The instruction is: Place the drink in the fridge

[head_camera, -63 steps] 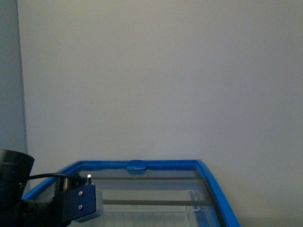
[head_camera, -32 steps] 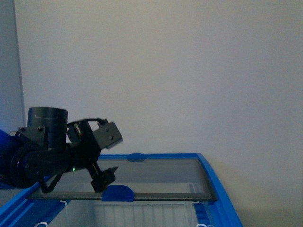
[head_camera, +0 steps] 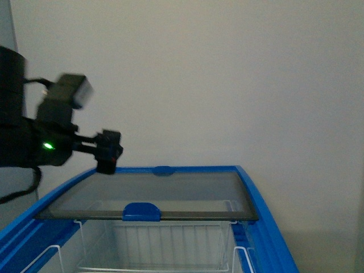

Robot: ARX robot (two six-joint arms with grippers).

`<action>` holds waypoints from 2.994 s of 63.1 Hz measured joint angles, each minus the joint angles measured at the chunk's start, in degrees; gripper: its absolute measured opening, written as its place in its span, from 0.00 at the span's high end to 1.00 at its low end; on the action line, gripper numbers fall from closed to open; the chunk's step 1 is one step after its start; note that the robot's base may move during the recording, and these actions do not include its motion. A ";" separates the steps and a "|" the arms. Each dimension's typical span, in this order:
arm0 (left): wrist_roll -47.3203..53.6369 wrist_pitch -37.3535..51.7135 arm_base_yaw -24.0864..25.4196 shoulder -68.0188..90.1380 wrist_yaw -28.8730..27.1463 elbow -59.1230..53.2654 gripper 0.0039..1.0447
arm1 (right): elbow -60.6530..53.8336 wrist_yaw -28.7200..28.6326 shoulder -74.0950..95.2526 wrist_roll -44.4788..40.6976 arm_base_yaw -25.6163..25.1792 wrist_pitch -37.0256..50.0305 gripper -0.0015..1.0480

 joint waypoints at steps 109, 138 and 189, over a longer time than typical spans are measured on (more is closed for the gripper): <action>-9.64 -2.54 8.31 -80.41 -10.16 -69.09 0.98 | 59.67 -18.23 105.46 -64.48 23.32 -2.69 0.65; -9.66 -11.82 8.31 -89.74 -10.21 -69.09 0.98 | 64.22 -19.04 112.69 -62.60 22.18 2.19 0.65; -9.66 -23.76 8.31 -101.33 -10.23 -69.09 0.98 | 66.86 -17.51 117.31 -58.05 17.14 8.44 0.65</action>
